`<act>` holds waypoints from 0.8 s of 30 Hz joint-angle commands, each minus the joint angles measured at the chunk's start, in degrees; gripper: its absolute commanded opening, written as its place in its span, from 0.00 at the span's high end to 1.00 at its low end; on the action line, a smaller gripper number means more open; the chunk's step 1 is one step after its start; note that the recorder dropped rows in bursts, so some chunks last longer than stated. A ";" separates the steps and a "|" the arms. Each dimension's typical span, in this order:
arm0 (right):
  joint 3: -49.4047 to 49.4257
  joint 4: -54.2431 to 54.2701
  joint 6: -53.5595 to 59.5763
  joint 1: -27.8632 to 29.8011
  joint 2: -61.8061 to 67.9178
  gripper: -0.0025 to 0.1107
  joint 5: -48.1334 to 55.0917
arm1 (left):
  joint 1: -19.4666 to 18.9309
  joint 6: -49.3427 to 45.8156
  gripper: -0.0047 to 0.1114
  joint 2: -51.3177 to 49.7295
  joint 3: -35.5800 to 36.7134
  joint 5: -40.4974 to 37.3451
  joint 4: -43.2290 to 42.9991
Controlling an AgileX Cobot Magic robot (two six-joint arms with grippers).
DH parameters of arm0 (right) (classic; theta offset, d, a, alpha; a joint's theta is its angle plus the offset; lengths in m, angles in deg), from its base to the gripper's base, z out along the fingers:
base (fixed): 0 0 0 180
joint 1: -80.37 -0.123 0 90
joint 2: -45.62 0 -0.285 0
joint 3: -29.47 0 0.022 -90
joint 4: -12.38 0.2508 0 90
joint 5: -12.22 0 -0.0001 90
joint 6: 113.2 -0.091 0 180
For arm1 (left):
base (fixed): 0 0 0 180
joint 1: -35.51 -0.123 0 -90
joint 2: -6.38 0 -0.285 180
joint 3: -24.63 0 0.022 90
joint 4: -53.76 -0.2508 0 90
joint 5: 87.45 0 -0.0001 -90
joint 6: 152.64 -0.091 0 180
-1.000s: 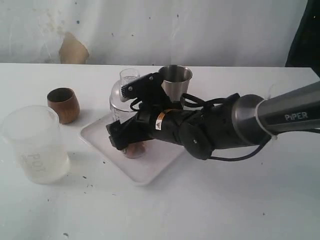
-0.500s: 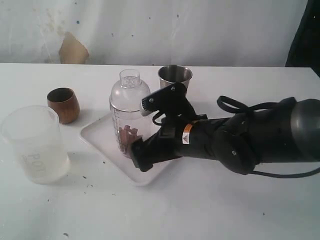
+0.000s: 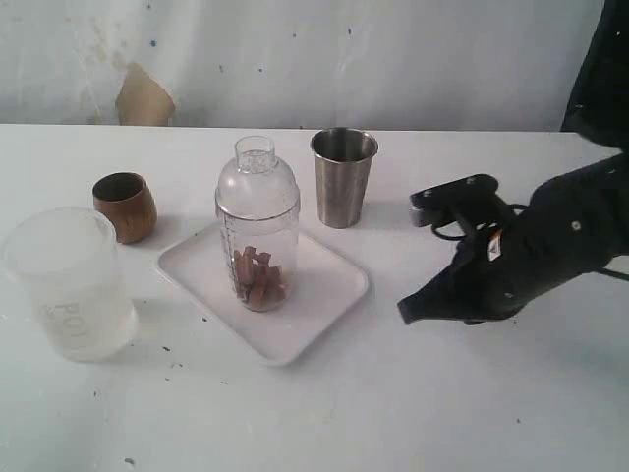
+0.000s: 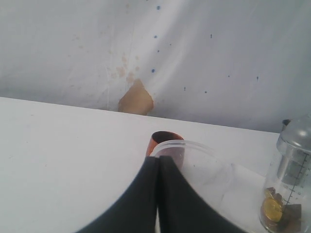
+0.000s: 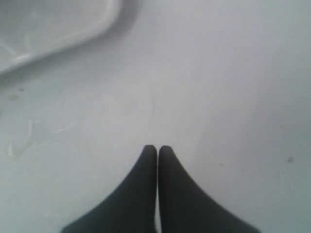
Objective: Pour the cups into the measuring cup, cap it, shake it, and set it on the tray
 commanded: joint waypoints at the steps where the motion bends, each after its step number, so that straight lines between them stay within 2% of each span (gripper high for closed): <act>1: 0.92 -0.87 0.16 7.56 -3.93 0.98 2.05 | -0.02 -0.01 0.96 0.16 0.32 0.27 0.16; 6: 12.31 -0.97 -6.75 15.13 -16.23 0.98 -9.88 | -0.02 -0.01 0.96 0.16 0.32 0.27 0.16; 12: 24.38 -0.41 -7.80 15.59 -35.22 0.98 -17.22 | -0.02 -0.01 0.96 0.16 0.32 0.27 0.16; 24: 35.04 0.50 -10.34 15.59 -62.46 0.98 -19.15 | -0.02 -0.01 0.96 0.16 0.32 0.27 0.16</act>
